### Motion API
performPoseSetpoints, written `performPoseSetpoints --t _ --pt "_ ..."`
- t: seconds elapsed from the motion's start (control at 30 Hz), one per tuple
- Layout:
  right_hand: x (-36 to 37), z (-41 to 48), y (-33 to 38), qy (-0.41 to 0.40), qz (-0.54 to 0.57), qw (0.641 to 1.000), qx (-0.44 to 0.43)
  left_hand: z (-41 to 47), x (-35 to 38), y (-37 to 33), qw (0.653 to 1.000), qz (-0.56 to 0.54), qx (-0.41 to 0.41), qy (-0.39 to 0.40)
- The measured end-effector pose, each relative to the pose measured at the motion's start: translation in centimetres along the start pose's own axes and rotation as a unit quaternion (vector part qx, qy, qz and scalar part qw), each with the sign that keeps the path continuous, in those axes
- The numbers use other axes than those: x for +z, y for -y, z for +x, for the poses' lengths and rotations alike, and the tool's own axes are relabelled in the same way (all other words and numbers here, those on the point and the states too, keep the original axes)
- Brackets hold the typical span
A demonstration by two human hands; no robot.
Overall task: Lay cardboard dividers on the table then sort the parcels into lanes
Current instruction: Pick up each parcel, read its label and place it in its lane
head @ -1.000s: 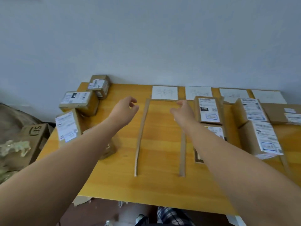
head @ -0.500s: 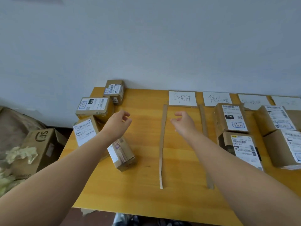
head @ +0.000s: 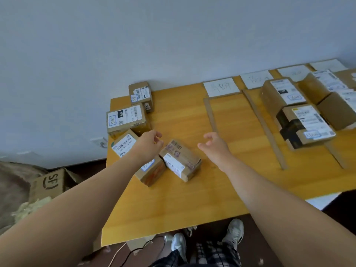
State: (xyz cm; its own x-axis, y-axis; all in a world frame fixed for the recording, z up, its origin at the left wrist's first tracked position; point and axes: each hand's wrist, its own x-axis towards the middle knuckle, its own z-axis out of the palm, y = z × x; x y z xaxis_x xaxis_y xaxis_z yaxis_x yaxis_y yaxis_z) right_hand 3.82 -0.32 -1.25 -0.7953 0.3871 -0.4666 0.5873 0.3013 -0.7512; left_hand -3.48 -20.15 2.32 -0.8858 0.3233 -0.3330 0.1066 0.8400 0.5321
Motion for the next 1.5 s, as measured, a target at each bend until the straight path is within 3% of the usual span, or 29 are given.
performPoseSetpoints --t 0.23,0.4,0.53,0.63,0.77,0.93,1.13,1.27,1.37,1.5 --pt "2.3 -2.8 0.1 0.012 -0.109 0.993 -0.033 -0.9 1.2 1.6 1.000 0.009 0.020 0.020" --pt "3.7 -3.5 -0.9 0.040 -0.098 0.994 -0.028 -1.5 0.7 2.4 1.000 -0.001 0.022 0.017" --pt "5.8 -4.4 -3.0 0.067 -0.169 0.983 -0.015 -2.0 0.2 3.6 1.000 -0.015 0.026 0.005" --pt "6.6 -4.3 -3.8 0.032 -0.247 0.968 -0.043 -2.8 0.1 4.4 0.999 -0.026 0.025 0.004" --pt "5.9 -3.6 -3.2 -0.003 -0.260 0.962 -0.079 -3.2 -0.3 4.5 0.999 -0.032 0.031 0.020" --pt "6.3 -3.1 -2.6 0.013 -0.315 0.948 -0.035 -3.1 -0.7 3.6 0.998 -0.039 0.036 0.039" --pt "6.8 -2.4 -2.0 -0.025 -0.211 0.975 -0.059 -2.7 -0.9 2.9 0.998 -0.046 0.043 0.029" --pt "3.9 -2.6 -1.5 -0.041 0.023 0.997 -0.056 -2.2 -1.2 2.8 0.995 -0.094 0.036 0.014" --pt "0.4 -3.4 0.0 -0.034 0.179 0.982 -0.044 -1.7 -2.1 1.4 0.984 -0.167 0.055 0.028" --pt "-3.7 -4.6 2.4 -0.034 0.292 0.953 -0.072 -1.5 -3.6 -0.9 0.961 -0.237 0.065 0.124"
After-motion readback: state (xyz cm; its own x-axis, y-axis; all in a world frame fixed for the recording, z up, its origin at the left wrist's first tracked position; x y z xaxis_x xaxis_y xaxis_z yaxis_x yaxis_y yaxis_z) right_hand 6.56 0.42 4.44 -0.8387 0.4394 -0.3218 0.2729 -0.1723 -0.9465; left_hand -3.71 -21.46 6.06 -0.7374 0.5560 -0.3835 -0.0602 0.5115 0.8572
